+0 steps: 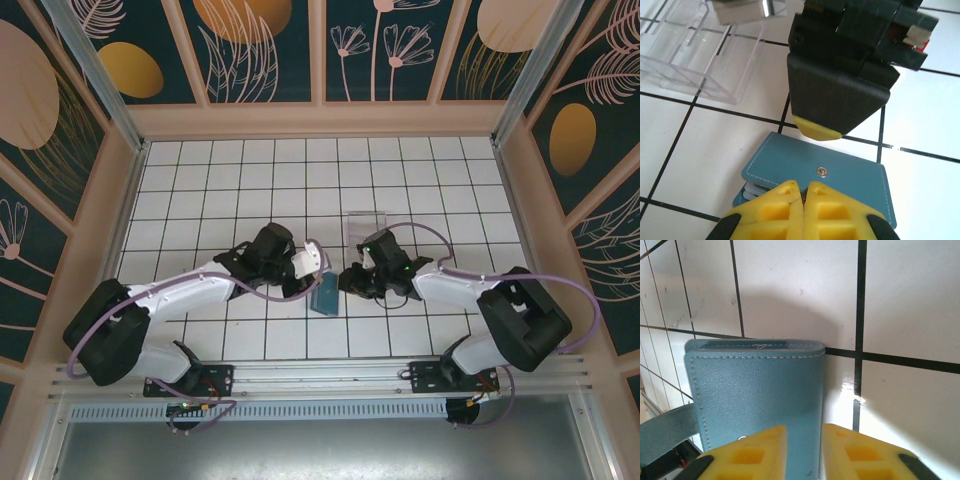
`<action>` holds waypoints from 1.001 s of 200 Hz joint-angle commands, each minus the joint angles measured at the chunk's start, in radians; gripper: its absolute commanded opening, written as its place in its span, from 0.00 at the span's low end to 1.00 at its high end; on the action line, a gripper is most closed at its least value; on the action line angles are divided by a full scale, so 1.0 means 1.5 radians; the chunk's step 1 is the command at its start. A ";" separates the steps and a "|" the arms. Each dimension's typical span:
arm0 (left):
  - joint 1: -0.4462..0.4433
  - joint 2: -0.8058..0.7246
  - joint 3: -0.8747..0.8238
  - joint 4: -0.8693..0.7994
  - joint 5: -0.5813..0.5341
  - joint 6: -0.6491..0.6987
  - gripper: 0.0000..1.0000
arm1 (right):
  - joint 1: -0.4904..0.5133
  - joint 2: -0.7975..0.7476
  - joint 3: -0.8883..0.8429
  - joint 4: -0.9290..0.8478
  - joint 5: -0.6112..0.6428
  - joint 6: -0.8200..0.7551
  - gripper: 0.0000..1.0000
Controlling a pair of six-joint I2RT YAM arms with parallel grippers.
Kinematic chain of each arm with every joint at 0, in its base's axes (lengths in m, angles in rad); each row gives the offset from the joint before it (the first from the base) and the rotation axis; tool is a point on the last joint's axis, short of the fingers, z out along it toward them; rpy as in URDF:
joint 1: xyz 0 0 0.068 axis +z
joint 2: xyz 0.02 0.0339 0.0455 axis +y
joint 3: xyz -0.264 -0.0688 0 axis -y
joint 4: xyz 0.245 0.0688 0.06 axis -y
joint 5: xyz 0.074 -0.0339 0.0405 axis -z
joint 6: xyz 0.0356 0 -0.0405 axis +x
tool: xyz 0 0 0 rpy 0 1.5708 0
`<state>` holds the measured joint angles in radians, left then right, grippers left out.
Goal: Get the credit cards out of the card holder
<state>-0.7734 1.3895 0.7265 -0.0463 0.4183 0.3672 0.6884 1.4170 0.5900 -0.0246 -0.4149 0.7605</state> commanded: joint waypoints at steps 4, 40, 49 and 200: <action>0.000 -0.056 -0.041 0.091 0.013 -0.076 0.00 | 0.004 -0.033 0.027 -0.044 0.026 -0.009 0.33; -0.001 -0.102 -0.073 0.130 0.015 -0.097 0.00 | 0.005 -0.053 0.028 -0.045 0.021 0.004 0.45; 0.000 -0.097 -0.071 0.120 0.009 -0.095 0.00 | 0.006 -0.059 0.028 -0.043 0.016 0.007 0.50; 0.000 -0.066 -0.059 0.103 0.001 -0.088 0.00 | 0.058 0.033 0.077 -0.009 -0.004 0.004 0.77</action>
<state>-0.7704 1.3025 0.6250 0.0654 0.3878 0.2409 0.7559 1.4330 0.6651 -0.0433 -0.4232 0.7681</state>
